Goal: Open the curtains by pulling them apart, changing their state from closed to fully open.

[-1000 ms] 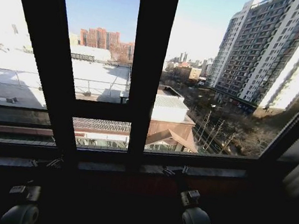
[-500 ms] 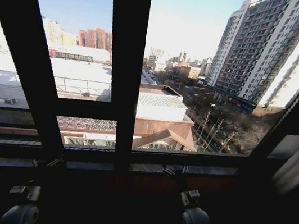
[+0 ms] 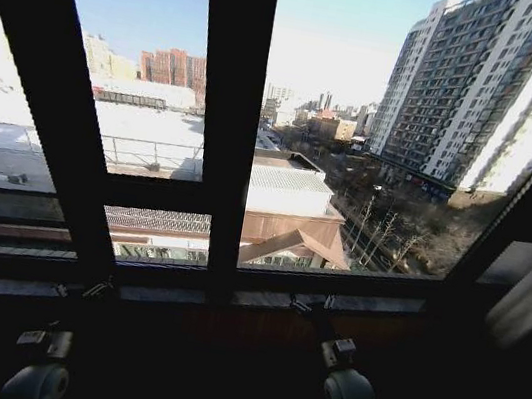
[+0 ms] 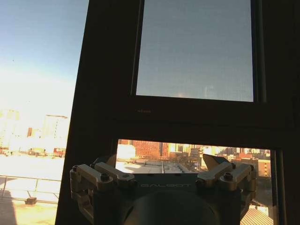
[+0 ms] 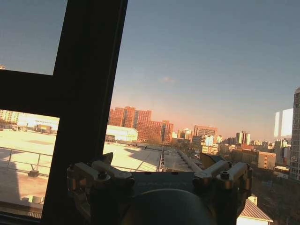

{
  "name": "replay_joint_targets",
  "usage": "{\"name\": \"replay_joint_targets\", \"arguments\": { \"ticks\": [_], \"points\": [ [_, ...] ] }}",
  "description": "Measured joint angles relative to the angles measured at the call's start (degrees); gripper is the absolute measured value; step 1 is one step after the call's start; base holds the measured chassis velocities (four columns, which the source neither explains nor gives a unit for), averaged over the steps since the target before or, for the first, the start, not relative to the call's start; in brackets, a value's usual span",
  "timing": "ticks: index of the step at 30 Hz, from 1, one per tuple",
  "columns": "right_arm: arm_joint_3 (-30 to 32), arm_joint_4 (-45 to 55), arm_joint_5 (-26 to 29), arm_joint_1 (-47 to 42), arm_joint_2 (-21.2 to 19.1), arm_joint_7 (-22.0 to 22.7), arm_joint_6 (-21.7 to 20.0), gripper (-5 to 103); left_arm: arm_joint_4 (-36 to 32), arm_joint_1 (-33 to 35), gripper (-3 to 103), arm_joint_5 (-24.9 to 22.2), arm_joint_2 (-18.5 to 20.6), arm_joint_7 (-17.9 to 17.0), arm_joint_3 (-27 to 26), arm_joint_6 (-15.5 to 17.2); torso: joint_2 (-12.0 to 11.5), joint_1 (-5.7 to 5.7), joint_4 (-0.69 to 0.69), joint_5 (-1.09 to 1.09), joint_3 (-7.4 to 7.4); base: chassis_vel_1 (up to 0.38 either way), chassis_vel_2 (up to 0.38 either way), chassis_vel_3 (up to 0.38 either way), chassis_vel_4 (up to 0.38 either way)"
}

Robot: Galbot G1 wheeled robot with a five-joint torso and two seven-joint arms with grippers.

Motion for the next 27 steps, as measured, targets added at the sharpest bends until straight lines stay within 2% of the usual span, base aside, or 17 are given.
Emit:
{"name": "replay_joint_targets", "arguments": {
  "ticks": [12, 22, 27],
  "points": [
    [0.0, 0.0, 0.0, 0.0, 0.0, 0.0, 0.0, 100, 0.0, 0.0, 100, 0.0, 0.0, 0.01, 0.0, 0.0, 0.0, -0.01, -0.01, 0.02, 0.0, 0.155, -0.165, -0.157, 0.182],
    [0.0, 0.0, 0.0, 0.0, 0.0, 0.0, 0.0, 100, 0.0, 0.01, 100, 0.0, 0.0, 0.02, 0.0, 0.0, 0.01, -0.03, 0.01, -0.03, -0.01, 0.304, -0.31, -0.307, 0.309],
    [0.0, 0.0, 0.0, 0.0, 0.0, 0.0, 0.0, 100, -0.01, 0.01, 100, 0.0, 0.0, 0.04, 0.0, 0.0, 0.0, -0.02, -0.01, 0.05, 0.0, 0.364, -0.38, -0.357, 0.363]
  ]
}}
